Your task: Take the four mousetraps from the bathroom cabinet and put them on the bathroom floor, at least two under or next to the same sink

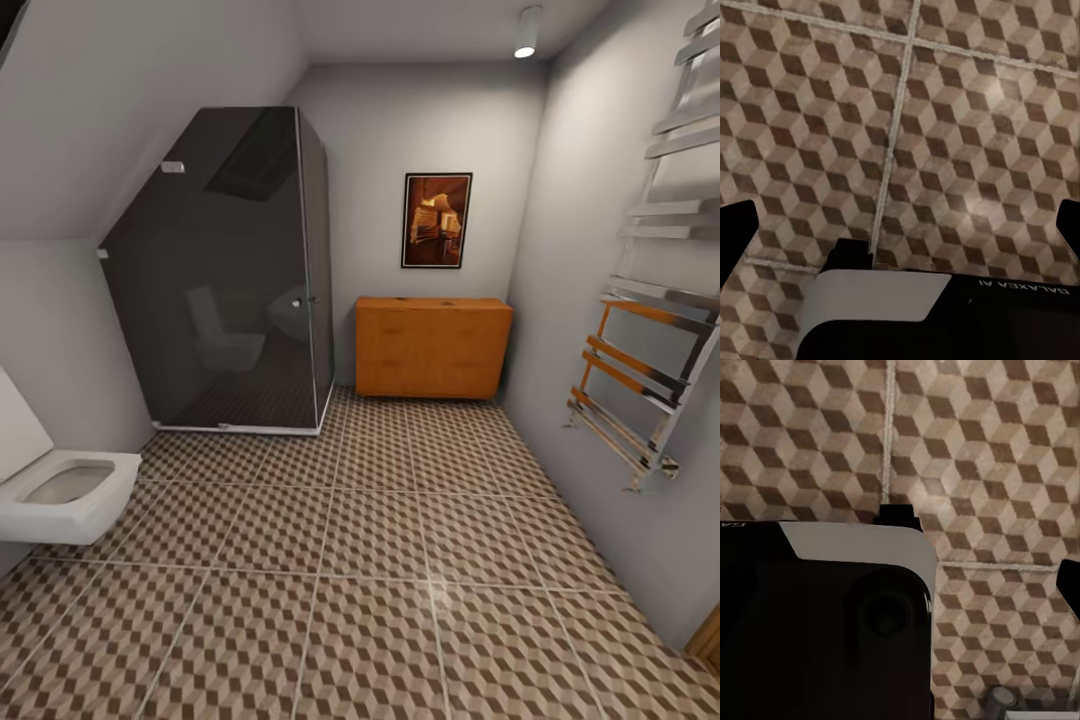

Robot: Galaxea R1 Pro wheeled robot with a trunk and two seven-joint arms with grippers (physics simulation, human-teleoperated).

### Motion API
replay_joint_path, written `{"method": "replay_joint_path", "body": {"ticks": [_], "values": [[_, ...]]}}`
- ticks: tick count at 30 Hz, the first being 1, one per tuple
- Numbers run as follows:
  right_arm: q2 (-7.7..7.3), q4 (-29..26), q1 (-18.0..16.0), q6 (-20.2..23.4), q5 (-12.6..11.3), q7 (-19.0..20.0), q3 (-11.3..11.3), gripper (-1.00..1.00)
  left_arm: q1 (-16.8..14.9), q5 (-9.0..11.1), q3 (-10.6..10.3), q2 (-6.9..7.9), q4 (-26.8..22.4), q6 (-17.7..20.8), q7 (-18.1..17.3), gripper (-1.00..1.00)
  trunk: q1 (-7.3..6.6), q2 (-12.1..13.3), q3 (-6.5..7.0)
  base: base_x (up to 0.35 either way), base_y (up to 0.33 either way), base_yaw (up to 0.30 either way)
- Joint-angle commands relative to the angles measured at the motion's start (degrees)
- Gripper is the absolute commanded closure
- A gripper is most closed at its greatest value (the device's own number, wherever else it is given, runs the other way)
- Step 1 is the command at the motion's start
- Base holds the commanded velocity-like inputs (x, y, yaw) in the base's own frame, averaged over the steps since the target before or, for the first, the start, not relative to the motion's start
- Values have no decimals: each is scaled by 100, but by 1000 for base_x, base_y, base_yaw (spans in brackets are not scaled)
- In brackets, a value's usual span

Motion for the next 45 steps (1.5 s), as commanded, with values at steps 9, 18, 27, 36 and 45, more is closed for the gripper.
{"method": "replay_joint_path", "body": {"ticks": [9,18,27,36,45], "values": [[-3,10,-7,9,60,-12,-46,-100,-5,48,-49,-4,5,-7,18,-100,3,-3,-6,319,0,0],[-4,10,-7,9,60,-6,-46,-100,-3,48,-49,-4,5,-5,18,-100,3,-3,-6,322,0,0],[1,10,-7,9,60,-11,-46,-100,-3,48,-49,-2,5,-5,18,-100,3,-3,-6,323,0,0],[5,10,-7,-44,60,-18,-46,-100,-7,47,-49,-4,5,-5,18,-100,3,-3,-2,323,0,-14],[5,10,-7,-39,60,-21,-46,-100,-6,40,-49,-5,6,-7,18,-100,3,-3,30,323,0,-176]]}}
